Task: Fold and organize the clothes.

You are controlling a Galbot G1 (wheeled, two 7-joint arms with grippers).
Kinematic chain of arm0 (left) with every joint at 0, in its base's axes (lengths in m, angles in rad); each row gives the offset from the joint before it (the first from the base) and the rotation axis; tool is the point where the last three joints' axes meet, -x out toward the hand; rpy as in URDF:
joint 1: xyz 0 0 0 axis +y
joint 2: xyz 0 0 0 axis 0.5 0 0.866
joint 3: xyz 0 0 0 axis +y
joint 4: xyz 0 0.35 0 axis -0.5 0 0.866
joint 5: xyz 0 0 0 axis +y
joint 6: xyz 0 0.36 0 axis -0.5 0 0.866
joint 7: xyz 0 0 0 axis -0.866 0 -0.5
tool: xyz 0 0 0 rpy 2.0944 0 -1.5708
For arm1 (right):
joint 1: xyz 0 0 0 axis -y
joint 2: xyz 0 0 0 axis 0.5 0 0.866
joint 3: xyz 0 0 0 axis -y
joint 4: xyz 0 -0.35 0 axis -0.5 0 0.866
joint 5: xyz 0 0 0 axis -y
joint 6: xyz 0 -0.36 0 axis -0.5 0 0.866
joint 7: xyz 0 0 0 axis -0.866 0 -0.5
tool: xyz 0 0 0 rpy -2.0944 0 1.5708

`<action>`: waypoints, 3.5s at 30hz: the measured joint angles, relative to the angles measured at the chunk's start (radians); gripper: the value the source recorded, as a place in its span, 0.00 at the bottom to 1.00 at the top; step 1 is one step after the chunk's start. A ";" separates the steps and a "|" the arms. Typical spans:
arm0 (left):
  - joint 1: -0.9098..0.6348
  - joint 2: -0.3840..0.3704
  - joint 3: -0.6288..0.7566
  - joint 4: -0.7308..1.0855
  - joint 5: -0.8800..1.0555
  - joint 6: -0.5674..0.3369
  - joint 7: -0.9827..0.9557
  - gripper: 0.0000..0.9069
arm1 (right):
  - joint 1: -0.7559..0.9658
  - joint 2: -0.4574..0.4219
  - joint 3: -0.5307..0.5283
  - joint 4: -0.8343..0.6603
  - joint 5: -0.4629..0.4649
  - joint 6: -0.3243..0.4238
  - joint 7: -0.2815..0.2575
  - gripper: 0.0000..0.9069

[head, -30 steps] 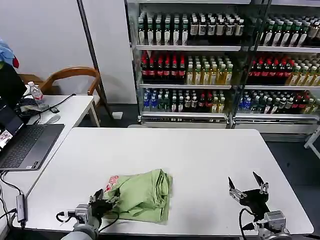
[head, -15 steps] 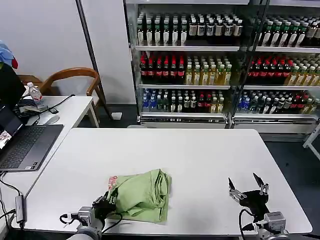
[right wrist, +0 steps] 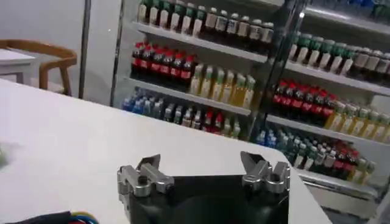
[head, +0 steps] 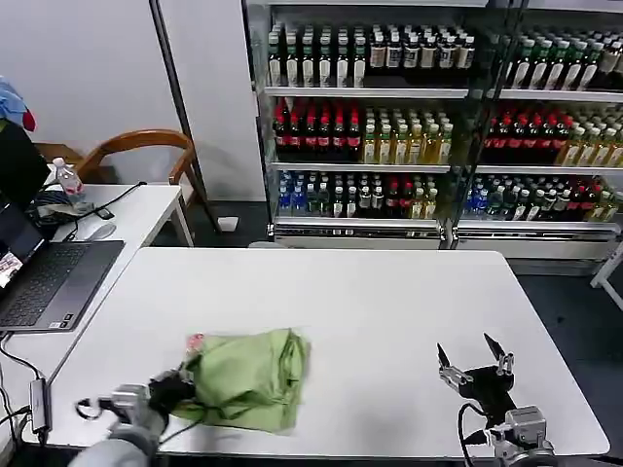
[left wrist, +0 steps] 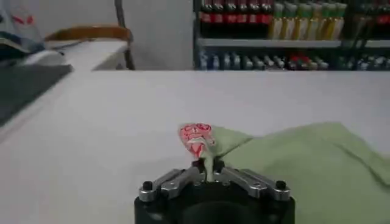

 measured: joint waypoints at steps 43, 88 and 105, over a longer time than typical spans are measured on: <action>0.019 -0.091 0.158 -0.162 0.296 0.015 0.089 0.06 | 0.062 0.008 -0.072 -0.032 -0.052 0.008 -0.011 1.00; -0.306 -0.387 0.470 0.062 0.237 -0.139 0.067 1.00 | 0.130 0.039 -0.056 -0.056 -0.043 0.031 -0.053 1.00; -0.070 -0.162 -0.064 0.052 0.320 -0.344 0.225 1.00 | 0.363 0.163 -0.463 -0.261 -0.118 0.039 -0.113 1.00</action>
